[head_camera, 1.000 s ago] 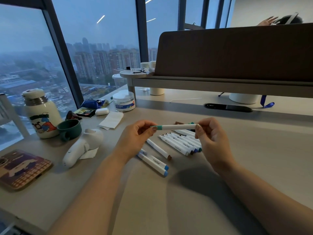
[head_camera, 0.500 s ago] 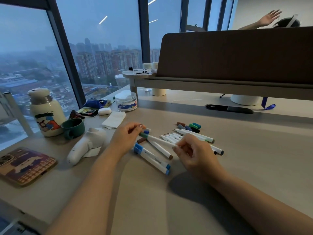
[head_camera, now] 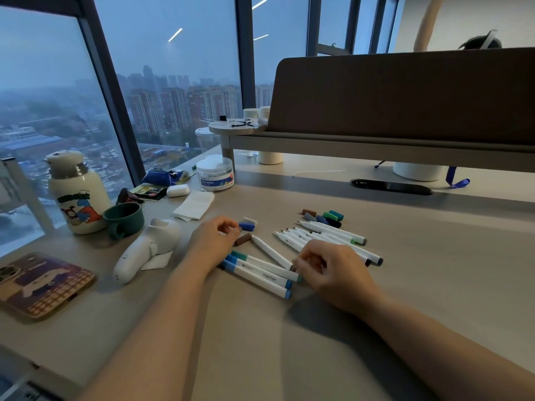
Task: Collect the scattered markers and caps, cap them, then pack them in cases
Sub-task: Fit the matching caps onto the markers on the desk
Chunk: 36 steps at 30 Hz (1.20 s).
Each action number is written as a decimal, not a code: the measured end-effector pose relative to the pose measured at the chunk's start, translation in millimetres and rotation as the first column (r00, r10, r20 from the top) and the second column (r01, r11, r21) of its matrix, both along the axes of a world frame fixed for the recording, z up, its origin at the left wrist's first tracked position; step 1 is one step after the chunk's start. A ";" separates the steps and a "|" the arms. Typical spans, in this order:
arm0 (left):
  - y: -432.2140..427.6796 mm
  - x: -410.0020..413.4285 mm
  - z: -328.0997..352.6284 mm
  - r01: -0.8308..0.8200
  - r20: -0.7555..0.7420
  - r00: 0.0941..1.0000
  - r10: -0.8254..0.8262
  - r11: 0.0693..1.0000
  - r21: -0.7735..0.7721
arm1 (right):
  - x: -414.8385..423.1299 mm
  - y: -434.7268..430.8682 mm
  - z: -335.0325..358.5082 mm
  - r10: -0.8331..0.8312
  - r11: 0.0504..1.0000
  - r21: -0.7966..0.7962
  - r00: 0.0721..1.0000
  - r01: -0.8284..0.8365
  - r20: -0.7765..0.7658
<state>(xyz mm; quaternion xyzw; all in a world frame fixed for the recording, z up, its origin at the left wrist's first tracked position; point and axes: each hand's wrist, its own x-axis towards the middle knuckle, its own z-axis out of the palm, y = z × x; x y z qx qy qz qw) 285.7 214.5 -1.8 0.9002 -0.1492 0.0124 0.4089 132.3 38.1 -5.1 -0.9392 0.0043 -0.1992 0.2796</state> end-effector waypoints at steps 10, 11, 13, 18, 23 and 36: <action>-1.1 1.5 0.5 0.040 -0.077 0.997 -0.030 0.991 0.127 | 13.7 -7.4 -1.1 -0.078 0.996 -0.043 0.997 0.076 -0.026; -1.3 0.9 1.0 0.040 -0.070 0.997 -0.032 0.991 0.129 | 14.7 -6.9 -0.8 -0.078 0.996 -0.044 0.997 0.077 -0.027; -2.3 -0.5 1.6 0.043 -0.052 0.998 -0.037 0.991 0.123 | 16.5 -6.0 0.5 -0.082 0.995 -0.056 0.997 0.081 -0.014; -5.4 -3.5 6.3 0.064 0.040 0.997 -0.065 0.998 0.029 | 18.4 -5.7 1.7 -0.055 0.988 -0.145 0.998 0.051 -0.021; -8.0 -13.4 13.2 0.166 0.107 0.983 -0.148 0.969 -0.184 | 19.2 -7.2 -1.1 -0.100 0.965 -0.243 0.995 0.095 -0.009; -8.6 -23.5 20.0 0.085 -0.029 0.992 -0.123 0.820 -0.567 | 15.4 -26.4 -2.4 -0.244 0.848 0.520 0.946 0.102 0.213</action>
